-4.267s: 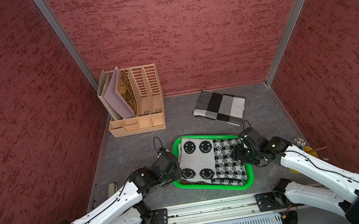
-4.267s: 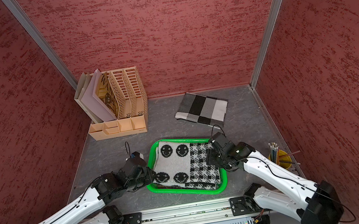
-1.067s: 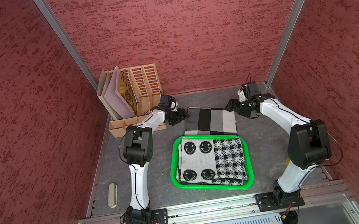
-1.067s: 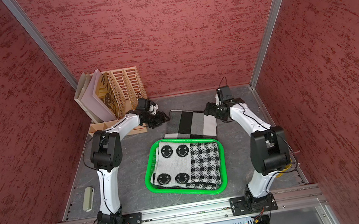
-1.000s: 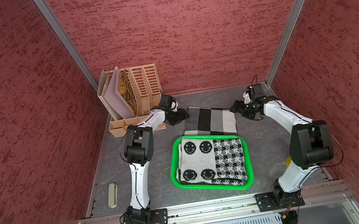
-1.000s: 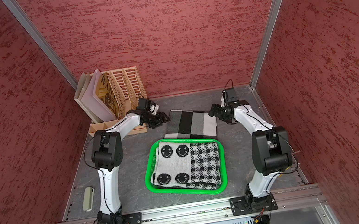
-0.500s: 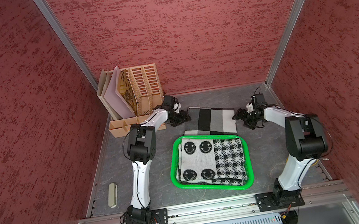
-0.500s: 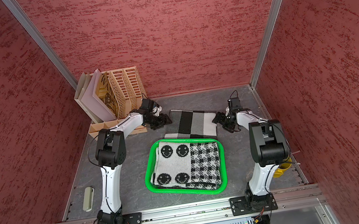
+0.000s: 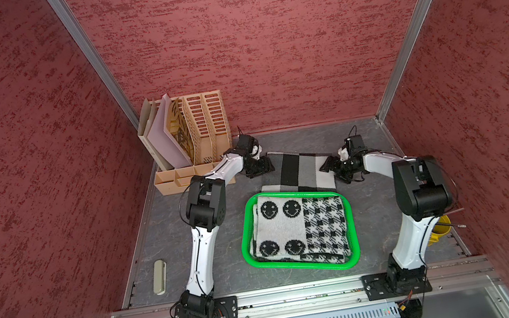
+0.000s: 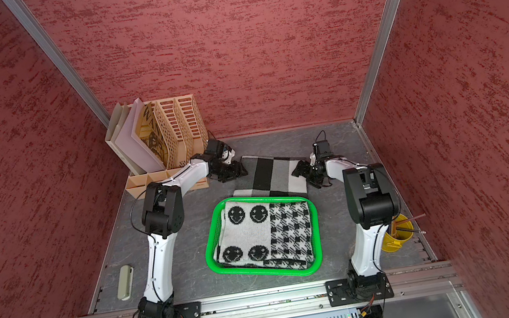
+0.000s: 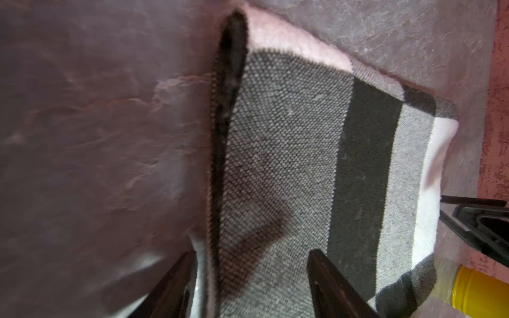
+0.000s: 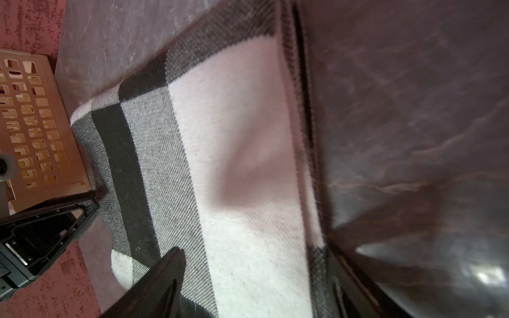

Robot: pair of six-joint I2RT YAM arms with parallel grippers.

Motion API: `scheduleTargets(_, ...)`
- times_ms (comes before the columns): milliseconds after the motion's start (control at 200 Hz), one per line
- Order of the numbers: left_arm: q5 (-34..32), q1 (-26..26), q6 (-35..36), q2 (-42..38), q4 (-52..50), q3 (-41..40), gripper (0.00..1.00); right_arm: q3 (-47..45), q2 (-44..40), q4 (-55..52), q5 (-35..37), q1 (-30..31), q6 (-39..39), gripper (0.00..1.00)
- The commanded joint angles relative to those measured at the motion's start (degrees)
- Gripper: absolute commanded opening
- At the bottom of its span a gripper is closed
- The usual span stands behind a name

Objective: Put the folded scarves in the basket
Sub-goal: Pick up the scarf at the center of the board, then place the scarf in the basket.

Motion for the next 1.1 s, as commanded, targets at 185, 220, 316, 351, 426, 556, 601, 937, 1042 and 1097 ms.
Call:
scheduleTargets(185, 1.35, -2.52, -3.45, -0.2, 5.69, -3.95, 0.22, 1.38, 3.28, -2.09, 4.07, 2.92, 1.42, 0.59)
scheduleTargets(220, 1.79, -2.64, -3.95, -0.56, 6.39, -4.17, 0.15, 1.81, 3.29, -2.5, 4.7, 3.2, 1.25, 0.54)
scheduleTargets(316, 1.81, -3.15, -4.65, -1.54, 7.1, -4.09, 0.0, 3.21, 3.3, -3.47, 5.97, 3.88, 0.98, 0.38)
scheduleTargets(351, 1.51, -3.46, -4.61, -1.95, 7.12, -3.92, 0.0, 3.71, 3.02, -3.92, 6.79, 4.21, 0.89, 0.29)
scheduleTargets(426, 1.06, -3.84, -4.52, -3.05, 6.82, -3.33, 0.0, 4.78, 2.14, -5.04, 8.71, 5.0, 0.64, 0.12)
scheduleTargets(556, -0.65, -4.95, -3.54, -4.84, 4.83, -1.34, 0.0, 6.54, 0.32, -6.22, 10.68, 6.33, 0.48, 0.0)
scheduleTargets(601, -1.85, -5.49, -3.01, -5.35, 3.28, -0.03, 0.0, 7.65, -0.51, -7.59, 12.14, 7.01, -0.04, 0.0)
scheduleTargets(937, -10.78, -8.36, 0.31, -7.09, -6.49, 10.24, 0.0, 18.03, -4.51, -19.38, 21.41, 11.35, -3.13, 0.0)
scheduleTargets(1042, -12.78, -8.38, 0.54, -8.49, -8.41, 12.32, 0.0, 21.36, -5.7, -22.05, 22.41, 12.12, -3.75, 0.0)
scheduleTargets(1097, -13.38, -8.32, 0.5, -9.32, -9.74, 13.53, 0.0, 22.84, -6.45, -23.44, 22.79, 12.49, -3.94, 0.0)
